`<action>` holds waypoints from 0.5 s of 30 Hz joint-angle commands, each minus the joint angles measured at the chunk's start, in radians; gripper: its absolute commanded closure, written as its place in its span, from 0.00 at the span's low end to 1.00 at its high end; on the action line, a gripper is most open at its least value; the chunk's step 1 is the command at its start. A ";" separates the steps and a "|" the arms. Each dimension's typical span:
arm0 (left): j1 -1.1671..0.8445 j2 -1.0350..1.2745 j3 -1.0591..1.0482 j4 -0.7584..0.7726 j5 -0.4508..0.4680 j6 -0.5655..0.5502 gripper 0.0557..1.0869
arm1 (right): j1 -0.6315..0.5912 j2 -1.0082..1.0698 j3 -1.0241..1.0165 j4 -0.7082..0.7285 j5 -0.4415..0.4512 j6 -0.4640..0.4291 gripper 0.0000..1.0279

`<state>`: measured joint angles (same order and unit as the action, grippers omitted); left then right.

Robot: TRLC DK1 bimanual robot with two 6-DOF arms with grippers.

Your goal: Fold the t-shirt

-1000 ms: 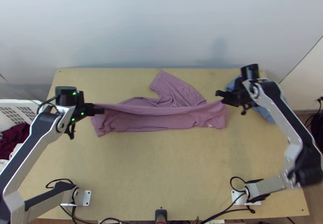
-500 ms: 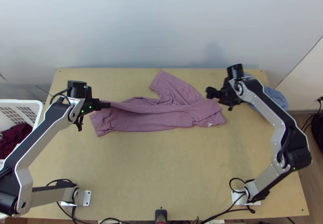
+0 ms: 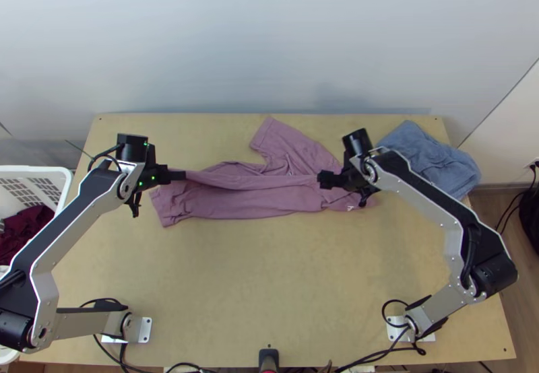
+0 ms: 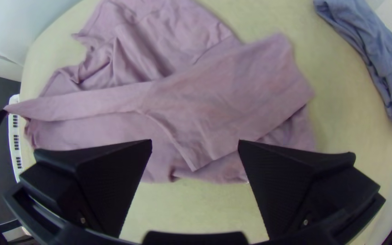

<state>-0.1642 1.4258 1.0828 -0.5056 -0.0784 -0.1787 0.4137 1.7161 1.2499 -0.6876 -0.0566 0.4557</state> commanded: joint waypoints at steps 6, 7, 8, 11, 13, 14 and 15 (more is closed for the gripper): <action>0.006 -0.024 -0.027 -0.005 0.000 0.004 0.96 | 0.048 0.063 -0.076 0.080 0.075 -0.003 0.20; 0.008 -0.027 -0.027 -0.007 0.000 0.004 0.96 | 0.048 0.071 -0.073 0.082 0.075 -0.005 0.20; 0.011 -0.027 -0.027 -0.007 0.000 0.004 0.96 | 0.048 0.076 -0.070 0.083 0.075 -0.005 0.20; 0.018 -0.028 -0.027 -0.008 0.000 0.005 0.96 | 0.050 0.092 -0.063 0.085 0.078 -0.006 0.24; 0.022 -0.030 -0.027 -0.010 0.000 0.005 0.96 | 0.050 0.102 -0.063 0.102 0.095 -0.011 0.38; 0.022 -0.030 -0.029 -0.010 0.000 0.007 0.96 | 0.050 0.105 -0.063 0.109 0.101 -0.015 0.45; 0.022 -0.030 -0.031 -0.010 0.000 0.007 0.96 | 0.050 0.105 -0.063 0.115 0.104 -0.020 0.50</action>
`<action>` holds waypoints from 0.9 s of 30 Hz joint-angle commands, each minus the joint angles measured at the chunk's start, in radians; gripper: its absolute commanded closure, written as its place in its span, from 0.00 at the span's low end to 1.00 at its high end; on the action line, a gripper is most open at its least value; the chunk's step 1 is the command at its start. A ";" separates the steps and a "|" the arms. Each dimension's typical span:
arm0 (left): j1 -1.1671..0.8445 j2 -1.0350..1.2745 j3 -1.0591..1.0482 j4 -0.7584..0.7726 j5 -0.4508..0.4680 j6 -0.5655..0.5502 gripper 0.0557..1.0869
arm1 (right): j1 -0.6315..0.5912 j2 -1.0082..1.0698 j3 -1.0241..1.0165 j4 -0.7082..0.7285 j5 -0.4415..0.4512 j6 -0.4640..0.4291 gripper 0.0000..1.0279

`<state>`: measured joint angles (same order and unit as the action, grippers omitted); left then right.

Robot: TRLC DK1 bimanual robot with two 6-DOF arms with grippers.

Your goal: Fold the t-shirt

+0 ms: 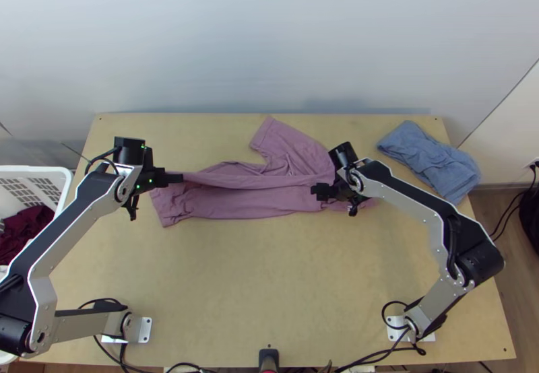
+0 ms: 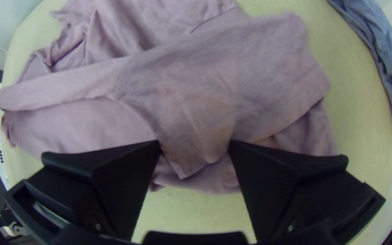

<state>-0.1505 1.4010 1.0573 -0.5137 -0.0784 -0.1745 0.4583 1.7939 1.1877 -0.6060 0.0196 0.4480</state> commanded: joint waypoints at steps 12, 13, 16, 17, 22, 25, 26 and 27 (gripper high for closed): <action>0.009 -0.025 -0.003 -0.003 0.000 0.004 0.96 | -0.013 -0.018 0.030 0.040 0.065 -0.051 0.97; 0.011 -0.028 0.000 -0.005 0.000 0.004 0.96 | -0.017 -0.036 0.038 0.040 0.065 -0.049 0.97; 0.014 -0.039 0.021 -0.020 0.000 0.003 0.96 | -0.027 -0.082 0.073 0.017 0.065 -0.045 0.97; 0.019 -0.043 0.029 -0.022 0.000 0.003 0.96 | -0.033 -0.090 0.093 -0.003 0.065 -0.037 0.97; 0.042 -0.062 0.096 -0.068 0.000 0.003 0.96 | -0.056 -0.153 0.153 -0.060 0.065 -0.035 0.97; 0.048 -0.080 0.115 -0.077 0.000 0.003 0.96 | -0.069 -0.172 0.158 -0.075 0.065 -0.038 0.97; 0.048 -0.088 0.121 -0.085 0.000 0.003 0.96 | -0.073 -0.185 0.159 -0.081 0.065 -0.038 0.97; 0.048 -0.092 0.127 -0.095 0.000 0.003 0.96 | -0.076 -0.195 0.164 -0.090 0.065 -0.038 0.97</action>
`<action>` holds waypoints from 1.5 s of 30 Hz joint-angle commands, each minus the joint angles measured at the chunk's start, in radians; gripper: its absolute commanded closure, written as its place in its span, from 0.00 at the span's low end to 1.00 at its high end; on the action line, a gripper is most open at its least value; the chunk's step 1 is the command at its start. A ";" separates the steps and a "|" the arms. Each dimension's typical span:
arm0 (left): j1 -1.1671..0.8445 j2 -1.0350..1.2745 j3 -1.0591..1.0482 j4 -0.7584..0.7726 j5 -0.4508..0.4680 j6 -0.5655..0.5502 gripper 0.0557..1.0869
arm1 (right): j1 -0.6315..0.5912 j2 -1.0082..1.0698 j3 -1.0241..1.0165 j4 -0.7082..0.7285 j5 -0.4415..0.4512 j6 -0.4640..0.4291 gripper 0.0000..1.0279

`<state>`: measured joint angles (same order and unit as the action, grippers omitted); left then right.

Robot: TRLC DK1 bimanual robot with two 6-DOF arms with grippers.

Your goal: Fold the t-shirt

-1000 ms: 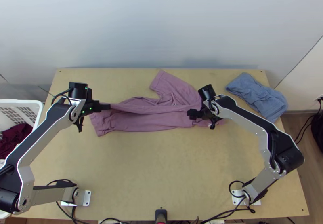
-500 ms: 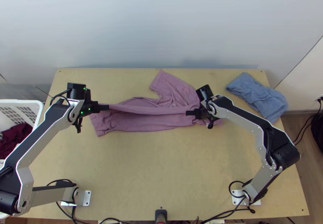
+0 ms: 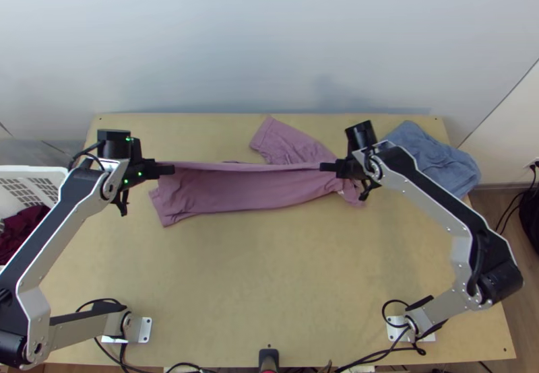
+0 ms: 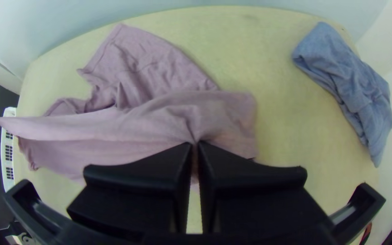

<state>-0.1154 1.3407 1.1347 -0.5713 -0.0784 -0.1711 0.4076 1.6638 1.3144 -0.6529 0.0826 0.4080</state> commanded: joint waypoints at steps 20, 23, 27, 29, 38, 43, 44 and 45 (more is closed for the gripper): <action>-0.020 -0.069 -0.038 -0.048 0.002 -0.015 0.96 | -0.007 0.116 -0.075 -0.056 -0.044 -0.006 0.91; -0.020 -0.055 -0.036 -0.044 0.002 -0.015 0.96 | -0.010 0.128 -0.064 -0.056 -0.044 -0.005 0.74; -0.020 -0.035 -0.030 -0.039 0.000 -0.013 0.96 | -0.015 0.149 -0.052 -0.047 -0.044 -0.012 0.96; -0.020 -0.028 -0.029 -0.033 0.000 -0.011 0.96 | -0.016 0.151 -0.052 -0.047 -0.044 -0.014 0.97; -0.023 -0.012 -0.030 -0.022 0.002 -0.011 0.96 | -0.024 0.140 -0.035 -0.048 -0.046 -0.011 0.95; -0.023 -0.008 -0.029 -0.019 0.002 -0.011 0.96 | -0.032 0.143 -0.021 -0.060 -0.044 -0.009 0.76; -0.023 -0.008 -0.029 -0.021 0.000 -0.011 0.96 | -0.032 0.143 -0.020 -0.060 -0.046 -0.009 0.76; -0.023 -0.008 -0.030 -0.021 0.002 -0.011 0.96 | -0.033 0.143 -0.017 -0.062 -0.046 -0.009 0.76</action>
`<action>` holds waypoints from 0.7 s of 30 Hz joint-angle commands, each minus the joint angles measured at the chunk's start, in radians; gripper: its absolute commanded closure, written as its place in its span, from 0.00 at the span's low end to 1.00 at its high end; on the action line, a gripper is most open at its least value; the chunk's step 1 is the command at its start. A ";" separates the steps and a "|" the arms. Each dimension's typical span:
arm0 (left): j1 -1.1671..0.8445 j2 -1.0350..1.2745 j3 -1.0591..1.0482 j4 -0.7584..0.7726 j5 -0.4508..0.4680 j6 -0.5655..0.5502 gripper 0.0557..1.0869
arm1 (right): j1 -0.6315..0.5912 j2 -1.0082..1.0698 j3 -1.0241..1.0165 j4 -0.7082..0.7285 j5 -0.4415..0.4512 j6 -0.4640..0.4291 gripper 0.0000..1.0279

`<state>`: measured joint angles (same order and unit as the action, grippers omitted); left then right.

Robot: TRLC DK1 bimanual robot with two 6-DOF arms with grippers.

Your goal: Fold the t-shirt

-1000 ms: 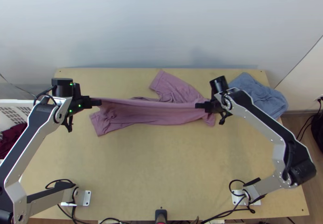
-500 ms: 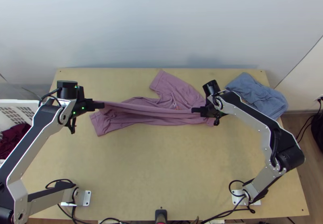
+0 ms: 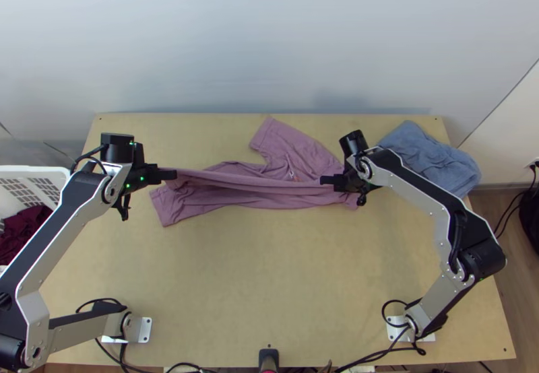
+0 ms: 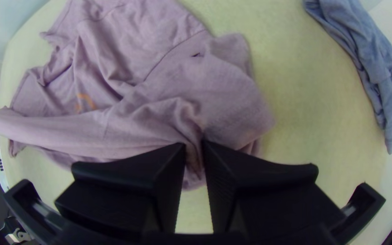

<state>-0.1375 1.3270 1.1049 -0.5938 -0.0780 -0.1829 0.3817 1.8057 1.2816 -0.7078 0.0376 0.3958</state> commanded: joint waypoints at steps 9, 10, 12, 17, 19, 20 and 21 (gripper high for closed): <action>-0.001 -0.003 -0.013 0.002 0.001 -0.001 0.96 | -0.018 0.000 0.042 -0.022 -0.001 0.003 0.88; -0.001 -0.005 -0.014 0.002 0.000 -0.001 0.96 | -0.020 0.000 0.045 -0.022 -0.001 0.000 0.95; -0.001 -0.005 -0.013 0.002 0.001 -0.001 0.96 | -0.021 0.000 0.047 -0.025 -0.001 0.000 0.97; -0.001 -0.006 -0.008 0.002 0.000 -0.001 0.96 | -0.015 -0.020 0.053 -0.030 0.001 0.003 0.97; 0.006 -0.006 0.007 0.002 0.000 -0.001 0.96 | -0.021 -0.042 0.074 -0.033 0.001 0.003 0.97; 0.010 -0.008 0.019 -0.001 0.000 -0.001 0.96 | -0.029 -0.052 0.091 -0.033 -0.001 0.005 0.97; 0.015 -0.011 0.035 -0.001 0.000 -0.001 0.96 | -0.038 -0.065 0.111 -0.039 -0.001 0.006 0.97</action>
<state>-0.1364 1.3224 1.1000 -0.5930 -0.0776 -0.1856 0.3630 1.7866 1.3376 -0.7380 0.0372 0.3962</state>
